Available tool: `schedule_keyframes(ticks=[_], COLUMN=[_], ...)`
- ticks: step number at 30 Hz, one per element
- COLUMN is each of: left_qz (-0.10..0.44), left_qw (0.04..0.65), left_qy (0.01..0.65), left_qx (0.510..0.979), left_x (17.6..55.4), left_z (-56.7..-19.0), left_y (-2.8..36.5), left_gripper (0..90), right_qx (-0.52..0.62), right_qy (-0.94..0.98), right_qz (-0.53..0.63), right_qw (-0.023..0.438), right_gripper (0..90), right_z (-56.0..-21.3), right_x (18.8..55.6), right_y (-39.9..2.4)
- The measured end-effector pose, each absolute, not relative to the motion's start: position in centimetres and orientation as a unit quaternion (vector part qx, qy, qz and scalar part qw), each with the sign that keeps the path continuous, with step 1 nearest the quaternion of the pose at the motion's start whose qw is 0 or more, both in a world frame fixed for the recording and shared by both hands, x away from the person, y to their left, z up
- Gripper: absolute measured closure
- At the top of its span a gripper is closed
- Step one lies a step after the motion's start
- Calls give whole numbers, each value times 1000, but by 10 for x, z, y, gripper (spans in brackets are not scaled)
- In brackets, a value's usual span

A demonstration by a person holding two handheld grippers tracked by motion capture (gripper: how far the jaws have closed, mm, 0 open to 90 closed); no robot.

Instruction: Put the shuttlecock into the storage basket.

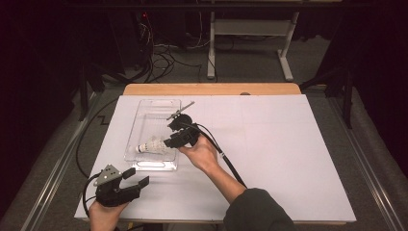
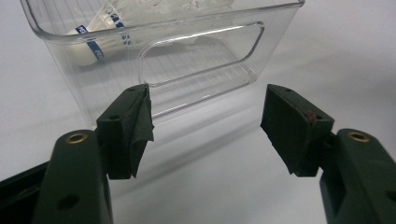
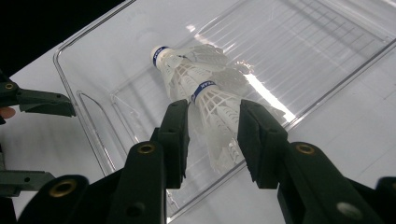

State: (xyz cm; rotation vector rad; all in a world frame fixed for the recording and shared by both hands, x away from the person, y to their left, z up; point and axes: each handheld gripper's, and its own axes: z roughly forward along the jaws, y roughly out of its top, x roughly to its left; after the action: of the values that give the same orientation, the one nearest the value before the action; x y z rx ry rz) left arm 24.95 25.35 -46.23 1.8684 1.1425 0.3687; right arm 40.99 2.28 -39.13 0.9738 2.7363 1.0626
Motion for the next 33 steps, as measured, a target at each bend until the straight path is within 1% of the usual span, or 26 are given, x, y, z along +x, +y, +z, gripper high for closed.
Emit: schedule_keyframes(ticks=[11, 17, 19, 33], left_qz=[150, 150, 150, 151], left_qw=[444, 444, 443, 443], left_qy=[461, 461, 461, 463], left_qx=[753, 754, 754, 752], left_x=[249, 249, 249, 249], left_z=[-462, -462, -462, -462], left_y=[253, 254, 254, 254], left_gripper=[342, 342, 342, 341], right_qx=[312, 317, 317, 330], right_qy=[878, 873, 871, 862], right_qz=[362, 368, 372, 379], right_qw=[33, 38, 48, 58], right_gripper=[601, 562, 550, 540], right_z=[-388, -388, -387, -388], right_x=[408, 408, 407, 404], right_y=[13, 5, 2, -19])
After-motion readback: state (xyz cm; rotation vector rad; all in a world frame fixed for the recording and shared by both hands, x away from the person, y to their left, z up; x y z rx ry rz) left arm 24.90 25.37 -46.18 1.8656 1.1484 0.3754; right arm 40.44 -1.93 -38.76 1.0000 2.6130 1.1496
